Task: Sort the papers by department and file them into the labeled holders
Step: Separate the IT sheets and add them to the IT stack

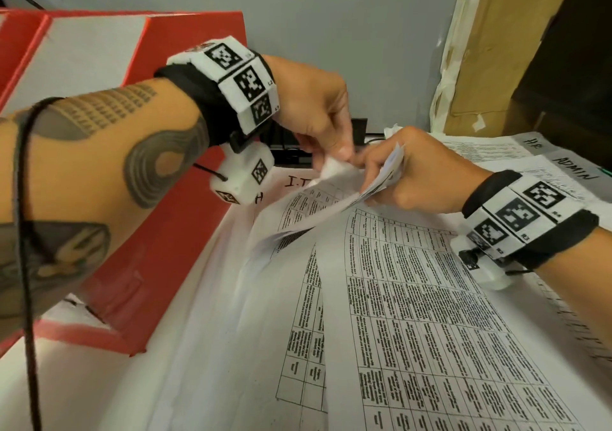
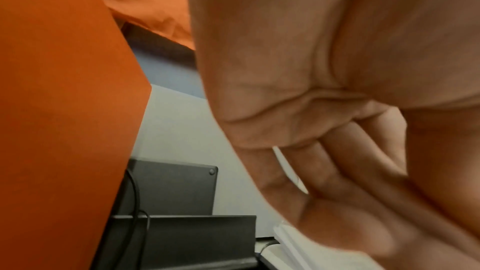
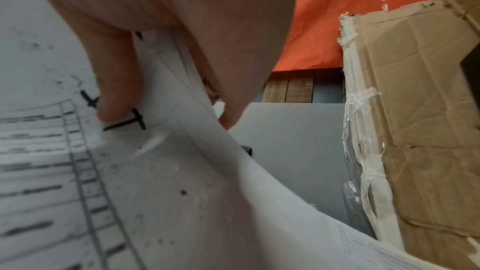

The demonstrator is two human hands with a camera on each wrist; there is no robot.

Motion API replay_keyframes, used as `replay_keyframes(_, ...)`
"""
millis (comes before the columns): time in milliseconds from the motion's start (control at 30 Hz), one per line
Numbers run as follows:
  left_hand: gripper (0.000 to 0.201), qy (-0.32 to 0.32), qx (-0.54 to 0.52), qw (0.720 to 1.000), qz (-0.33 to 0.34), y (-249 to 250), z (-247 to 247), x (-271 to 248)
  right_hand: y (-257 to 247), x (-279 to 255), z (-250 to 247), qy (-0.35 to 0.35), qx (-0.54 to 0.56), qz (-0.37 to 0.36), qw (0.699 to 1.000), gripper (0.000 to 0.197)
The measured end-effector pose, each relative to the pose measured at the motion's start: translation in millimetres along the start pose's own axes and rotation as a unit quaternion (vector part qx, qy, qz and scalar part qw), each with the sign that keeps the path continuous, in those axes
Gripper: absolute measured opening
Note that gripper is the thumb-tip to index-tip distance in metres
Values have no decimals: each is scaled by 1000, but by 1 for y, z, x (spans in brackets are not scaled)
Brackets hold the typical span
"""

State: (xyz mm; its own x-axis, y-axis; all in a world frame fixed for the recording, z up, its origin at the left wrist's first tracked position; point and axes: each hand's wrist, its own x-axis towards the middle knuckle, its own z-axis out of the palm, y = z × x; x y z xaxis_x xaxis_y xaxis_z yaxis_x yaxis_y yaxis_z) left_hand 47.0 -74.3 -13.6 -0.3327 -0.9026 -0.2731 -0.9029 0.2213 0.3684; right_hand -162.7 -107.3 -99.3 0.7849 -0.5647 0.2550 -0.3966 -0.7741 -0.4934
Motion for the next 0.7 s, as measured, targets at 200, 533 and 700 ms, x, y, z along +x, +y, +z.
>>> replay_keyframes(200, 29, 42, -15, 998, -54, -15, 0, 15, -2, 1, 0, 29, 6, -2, 1000, 41)
replay_keyframes(533, 42, -22, 270, 948, -168, -47, 19, 36, 4, 0, 0, 2, -4, 14, 1000, 20)
replay_keyframes(700, 29, 45, 304, 938, -160, -36, 14, 33, 1, 0, -1, 5, 1, 21, 1000, 20)
